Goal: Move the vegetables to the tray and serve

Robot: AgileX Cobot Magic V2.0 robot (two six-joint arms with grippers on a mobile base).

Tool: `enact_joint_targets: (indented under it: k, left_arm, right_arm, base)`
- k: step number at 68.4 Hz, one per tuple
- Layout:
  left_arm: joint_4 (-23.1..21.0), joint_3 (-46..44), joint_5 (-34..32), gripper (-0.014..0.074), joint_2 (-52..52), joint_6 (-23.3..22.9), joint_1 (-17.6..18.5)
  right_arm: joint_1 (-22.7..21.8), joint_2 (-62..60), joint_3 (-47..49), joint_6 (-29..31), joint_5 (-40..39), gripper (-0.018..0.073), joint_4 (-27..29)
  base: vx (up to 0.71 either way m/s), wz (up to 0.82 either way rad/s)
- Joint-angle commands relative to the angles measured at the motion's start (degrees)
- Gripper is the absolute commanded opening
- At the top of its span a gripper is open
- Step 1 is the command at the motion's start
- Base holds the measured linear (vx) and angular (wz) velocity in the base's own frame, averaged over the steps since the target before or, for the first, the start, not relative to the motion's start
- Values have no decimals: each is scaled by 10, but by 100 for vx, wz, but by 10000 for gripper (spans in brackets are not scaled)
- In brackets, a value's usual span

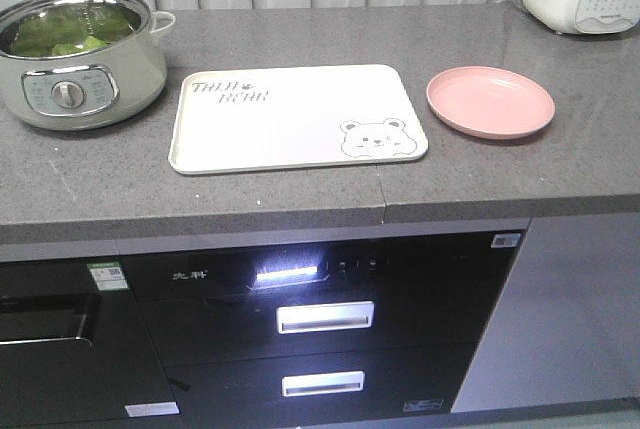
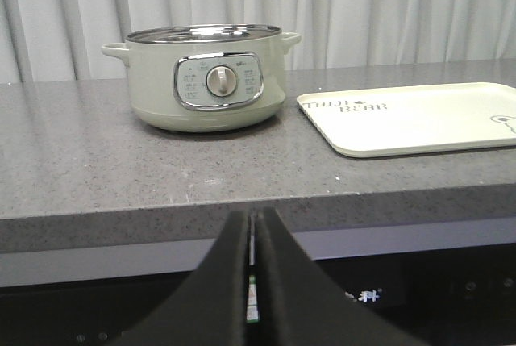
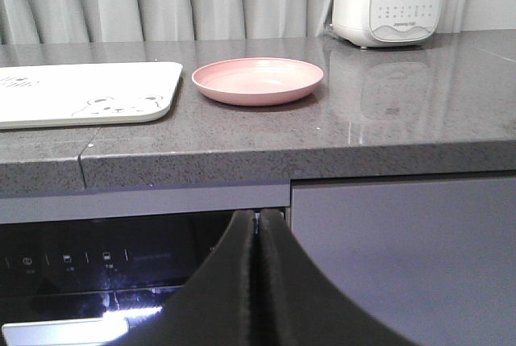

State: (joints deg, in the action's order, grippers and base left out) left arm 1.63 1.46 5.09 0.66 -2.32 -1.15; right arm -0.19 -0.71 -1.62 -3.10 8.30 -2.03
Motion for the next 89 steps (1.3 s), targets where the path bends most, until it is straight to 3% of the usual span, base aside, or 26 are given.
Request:
enact_joint_targets:
  k: [1,89]
  left_arm:
    - [-1,11,-41,3,8,-5,4]
    - [-1,11,-41,3,8,-5,4]
  right_arm:
    - [1,-5,-9,0,-42,-8,-3]
    - [1,-5,-9,0,-42,-8,-3]
  base:
    - [16,6]
    - [13,4]
